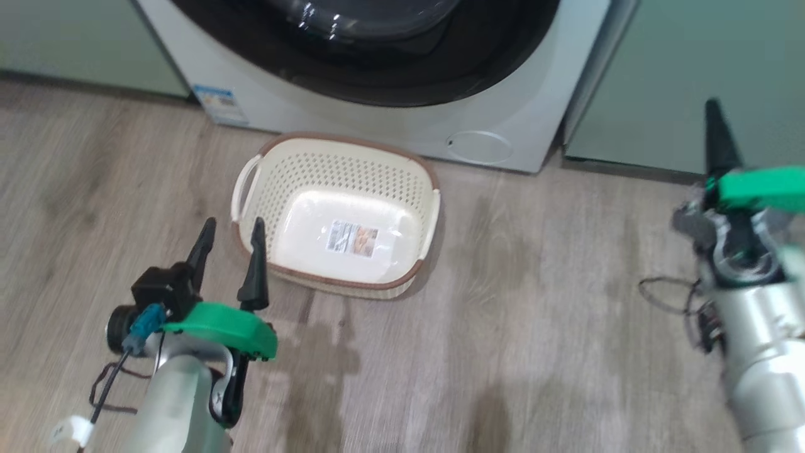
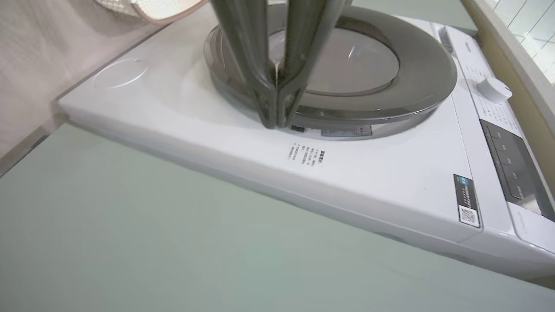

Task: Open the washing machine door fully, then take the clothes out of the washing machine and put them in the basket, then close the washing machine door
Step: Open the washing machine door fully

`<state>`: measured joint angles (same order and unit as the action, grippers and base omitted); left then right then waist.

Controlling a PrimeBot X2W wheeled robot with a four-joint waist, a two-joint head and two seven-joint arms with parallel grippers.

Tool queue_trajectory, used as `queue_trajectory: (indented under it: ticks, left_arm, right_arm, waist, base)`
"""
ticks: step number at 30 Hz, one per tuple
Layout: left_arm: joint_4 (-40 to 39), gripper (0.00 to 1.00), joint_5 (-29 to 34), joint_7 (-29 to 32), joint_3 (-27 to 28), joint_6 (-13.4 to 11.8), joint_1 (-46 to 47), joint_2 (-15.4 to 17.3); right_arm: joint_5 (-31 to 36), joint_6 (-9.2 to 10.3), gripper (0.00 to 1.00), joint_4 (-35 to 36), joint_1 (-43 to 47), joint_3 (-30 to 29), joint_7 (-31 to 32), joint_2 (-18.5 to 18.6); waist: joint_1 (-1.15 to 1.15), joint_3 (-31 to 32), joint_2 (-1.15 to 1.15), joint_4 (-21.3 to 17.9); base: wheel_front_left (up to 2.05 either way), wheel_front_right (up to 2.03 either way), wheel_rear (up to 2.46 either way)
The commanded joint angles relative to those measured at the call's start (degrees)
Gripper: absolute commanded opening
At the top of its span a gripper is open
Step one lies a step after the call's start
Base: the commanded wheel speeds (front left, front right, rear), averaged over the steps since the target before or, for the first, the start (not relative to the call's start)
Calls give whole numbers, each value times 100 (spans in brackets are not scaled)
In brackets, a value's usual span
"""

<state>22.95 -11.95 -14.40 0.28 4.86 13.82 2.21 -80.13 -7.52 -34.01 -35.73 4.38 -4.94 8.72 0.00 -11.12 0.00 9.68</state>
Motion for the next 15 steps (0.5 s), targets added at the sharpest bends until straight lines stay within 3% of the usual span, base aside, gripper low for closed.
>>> queue_trajectory:
  ticks: [1,7,15]
  left_arm:
    - [-199,100,-44,-60,130,16,264,67]
    - [-211,100,-266,-60,-39,49,449,67]
    - [-245,100,-489,-60,-265,61,596,67]
  right_arm:
    - [-68,3,0,183,-228,85,106,64]
    - [-1162,3,0,-121,-1066,-208,1596,715]
    - [-1488,3,0,-702,-2075,-248,3012,1273]
  waist:
    - [0,-162,0,167]
    - [0,-498,0,506]
    - [0,-888,0,800]
  base:
    - [0,0,0]
    - [0,0,0]
    - [0,0,0]
